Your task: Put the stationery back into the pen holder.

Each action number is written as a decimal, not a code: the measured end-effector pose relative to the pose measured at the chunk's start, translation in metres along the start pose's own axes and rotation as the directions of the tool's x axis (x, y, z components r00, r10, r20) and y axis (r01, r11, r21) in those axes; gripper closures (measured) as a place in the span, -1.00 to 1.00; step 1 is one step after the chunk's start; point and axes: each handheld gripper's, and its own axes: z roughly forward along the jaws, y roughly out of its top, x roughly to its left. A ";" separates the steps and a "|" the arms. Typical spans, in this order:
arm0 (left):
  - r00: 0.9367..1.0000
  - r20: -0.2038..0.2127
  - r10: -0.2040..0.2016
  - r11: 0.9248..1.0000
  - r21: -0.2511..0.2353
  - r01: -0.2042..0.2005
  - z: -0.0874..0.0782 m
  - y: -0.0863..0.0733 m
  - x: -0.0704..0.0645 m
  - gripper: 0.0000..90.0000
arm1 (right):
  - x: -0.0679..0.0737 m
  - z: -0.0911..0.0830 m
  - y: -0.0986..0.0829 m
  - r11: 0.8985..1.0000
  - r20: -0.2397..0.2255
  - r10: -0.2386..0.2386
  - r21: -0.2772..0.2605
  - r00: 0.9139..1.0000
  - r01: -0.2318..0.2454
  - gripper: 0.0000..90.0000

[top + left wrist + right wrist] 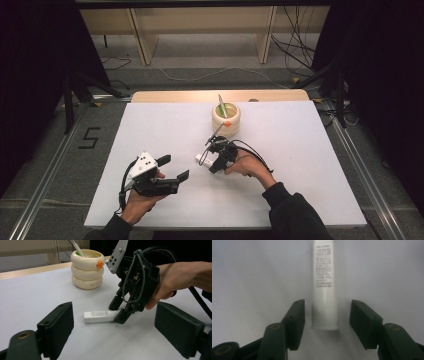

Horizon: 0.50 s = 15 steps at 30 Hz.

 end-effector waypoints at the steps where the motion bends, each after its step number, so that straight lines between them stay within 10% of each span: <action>1: 1.000 -0.001 0.002 1.000 0.000 -0.002 0.000 0.000 0.000 -0.66 | 0.000 0.000 0.000 1.000 0.001 0.000 0.002 1.000 0.000 0.08; 15: 1.000 0.002 -0.001 1.000 0.001 0.001 0.000 0.000 0.000 -0.66 | -0.001 0.001 0.002 1.000 -0.014 -0.004 0.013 1.000 0.004 0.34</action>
